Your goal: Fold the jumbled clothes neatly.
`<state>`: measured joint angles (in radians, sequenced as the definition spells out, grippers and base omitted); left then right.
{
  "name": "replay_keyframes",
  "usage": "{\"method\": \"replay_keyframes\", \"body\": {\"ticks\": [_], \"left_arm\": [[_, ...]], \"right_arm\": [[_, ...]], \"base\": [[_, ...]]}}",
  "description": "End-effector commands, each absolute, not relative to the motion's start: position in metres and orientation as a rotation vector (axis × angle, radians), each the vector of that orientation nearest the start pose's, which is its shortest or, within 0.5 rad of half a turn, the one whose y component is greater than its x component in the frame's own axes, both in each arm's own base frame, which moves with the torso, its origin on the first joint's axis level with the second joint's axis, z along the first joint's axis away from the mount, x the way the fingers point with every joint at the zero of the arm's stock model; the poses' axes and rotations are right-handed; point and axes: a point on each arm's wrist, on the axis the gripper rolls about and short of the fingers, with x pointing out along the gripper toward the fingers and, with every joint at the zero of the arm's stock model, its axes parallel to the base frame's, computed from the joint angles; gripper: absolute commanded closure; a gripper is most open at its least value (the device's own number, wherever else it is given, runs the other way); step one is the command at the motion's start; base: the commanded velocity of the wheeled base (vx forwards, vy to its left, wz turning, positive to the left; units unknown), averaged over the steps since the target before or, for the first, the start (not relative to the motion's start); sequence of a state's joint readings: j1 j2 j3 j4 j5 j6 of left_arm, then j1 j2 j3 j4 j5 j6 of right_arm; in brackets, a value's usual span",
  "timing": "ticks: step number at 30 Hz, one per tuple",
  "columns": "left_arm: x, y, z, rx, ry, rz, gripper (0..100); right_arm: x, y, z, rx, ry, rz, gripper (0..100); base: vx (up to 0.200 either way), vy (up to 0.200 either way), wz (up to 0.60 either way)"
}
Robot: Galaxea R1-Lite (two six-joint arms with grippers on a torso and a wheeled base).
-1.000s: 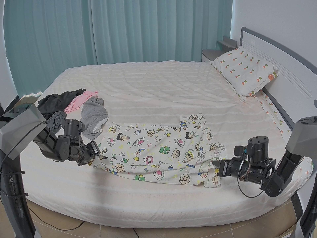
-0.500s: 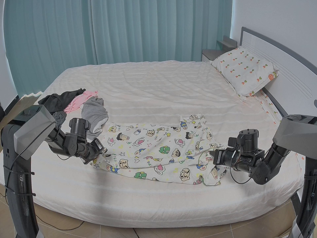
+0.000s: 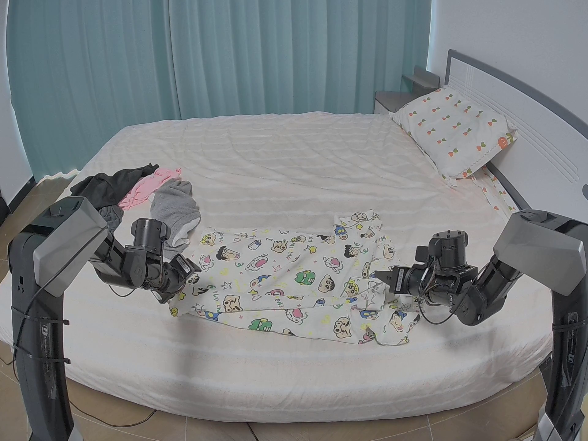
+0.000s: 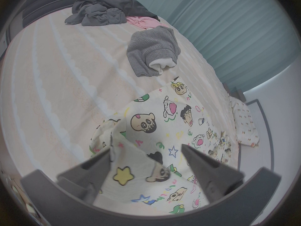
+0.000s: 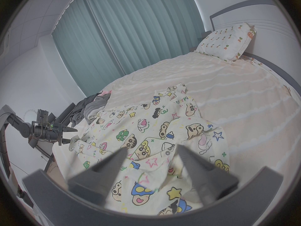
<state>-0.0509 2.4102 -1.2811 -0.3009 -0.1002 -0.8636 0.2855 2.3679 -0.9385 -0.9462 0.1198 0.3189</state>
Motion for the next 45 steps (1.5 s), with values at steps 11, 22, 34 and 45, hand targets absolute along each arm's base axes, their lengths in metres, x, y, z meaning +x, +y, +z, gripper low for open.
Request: {"method": "replay_keyframes", "body": {"ticks": [11,22,34,45], "left_arm": [[0.387,0.032,0.093,-1.09,0.737,0.114,0],[0.314,-0.006,0.088,-1.272,0.869,0.0,0],[0.297,-0.034,0.065,-1.262,0.915,-0.178,0],[0.282,-0.042,0.055,-1.179,0.896,-0.249,0]], "right_arm": [[0.324,0.113,0.058,0.595,0.538,0.275,0],[0.259,0.133,0.041,0.716,0.621,0.374,0],[0.259,0.148,0.009,0.69,0.631,0.411,0],[0.253,0.149,0.008,0.656,0.641,0.423,0]], "base": [[0.0,0.0,0.0],[0.018,0.0,0.0],[0.2,0.0,0.0],[0.036,0.0,0.0]]}}
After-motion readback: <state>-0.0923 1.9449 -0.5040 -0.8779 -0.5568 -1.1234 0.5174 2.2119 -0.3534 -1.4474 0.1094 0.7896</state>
